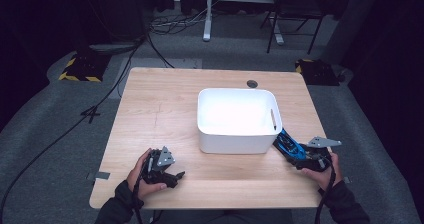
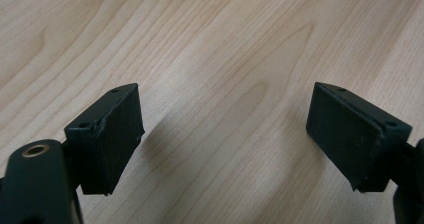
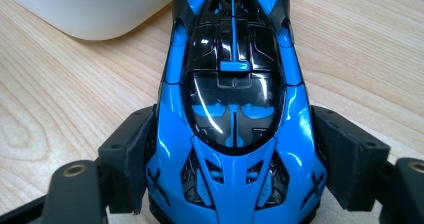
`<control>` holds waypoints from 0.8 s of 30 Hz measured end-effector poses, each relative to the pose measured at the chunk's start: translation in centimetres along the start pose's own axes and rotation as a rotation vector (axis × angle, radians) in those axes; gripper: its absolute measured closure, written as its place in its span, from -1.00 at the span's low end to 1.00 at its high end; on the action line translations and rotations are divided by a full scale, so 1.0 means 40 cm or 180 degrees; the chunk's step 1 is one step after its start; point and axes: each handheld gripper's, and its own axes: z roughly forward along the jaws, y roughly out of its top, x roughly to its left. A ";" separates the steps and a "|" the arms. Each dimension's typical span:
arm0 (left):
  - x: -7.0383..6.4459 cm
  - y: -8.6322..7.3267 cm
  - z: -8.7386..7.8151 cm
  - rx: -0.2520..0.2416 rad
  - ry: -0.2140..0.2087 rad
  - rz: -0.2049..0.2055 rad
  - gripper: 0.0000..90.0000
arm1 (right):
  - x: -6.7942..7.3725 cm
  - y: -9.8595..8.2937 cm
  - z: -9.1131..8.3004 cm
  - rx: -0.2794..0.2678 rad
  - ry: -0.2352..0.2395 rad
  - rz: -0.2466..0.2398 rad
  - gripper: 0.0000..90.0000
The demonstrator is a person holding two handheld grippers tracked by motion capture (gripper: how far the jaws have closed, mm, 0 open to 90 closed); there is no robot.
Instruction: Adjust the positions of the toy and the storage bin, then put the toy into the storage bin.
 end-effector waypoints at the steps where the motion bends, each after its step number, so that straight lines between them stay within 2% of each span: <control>1: 0.000 0.000 0.000 0.0000 0.0000 0.0000 -0.66 | 0.000 0.000 0.000 0.0000 0.0000 0.0000 -0.45; 3: 0.016 -0.005 0.008 -0.0043 -0.0099 -0.0161 -0.69 | -0.001 0.000 -0.001 0.0003 0.0007 0.0007 -0.45; 4: 0.017 -0.005 0.009 -0.0049 -0.0087 -0.0189 -0.70 | -0.002 0.000 -0.001 0.0002 0.0007 0.0001 -0.45; 12: 0.021 -0.003 0.009 -0.0027 -0.0090 -0.0153 -0.74 | -0.004 -0.001 -0.009 -0.0054 0.0013 0.0009 -0.45; 13: 0.022 -0.003 0.011 -0.0023 -0.0101 -0.0142 -0.74 | -0.008 -0.002 -0.012 -0.0109 0.0034 0.0062 -0.45; 17: 0.024 -0.002 0.011 -0.0023 -0.0078 -0.0121 -0.75 | -0.010 -0.001 -0.017 -0.0134 0.0017 0.0080 -0.45; 19: 0.023 -0.002 0.012 -0.0030 -0.0076 -0.0141 -0.75 | -0.014 0.001 -0.021 -0.0147 0.0002 0.0052 -0.45; 24: 0.026 0.002 0.015 -0.0003 -0.0081 -0.0168 -0.78 | -0.019 0.003 -0.037 -0.0226 -0.0043 0.0128 -0.45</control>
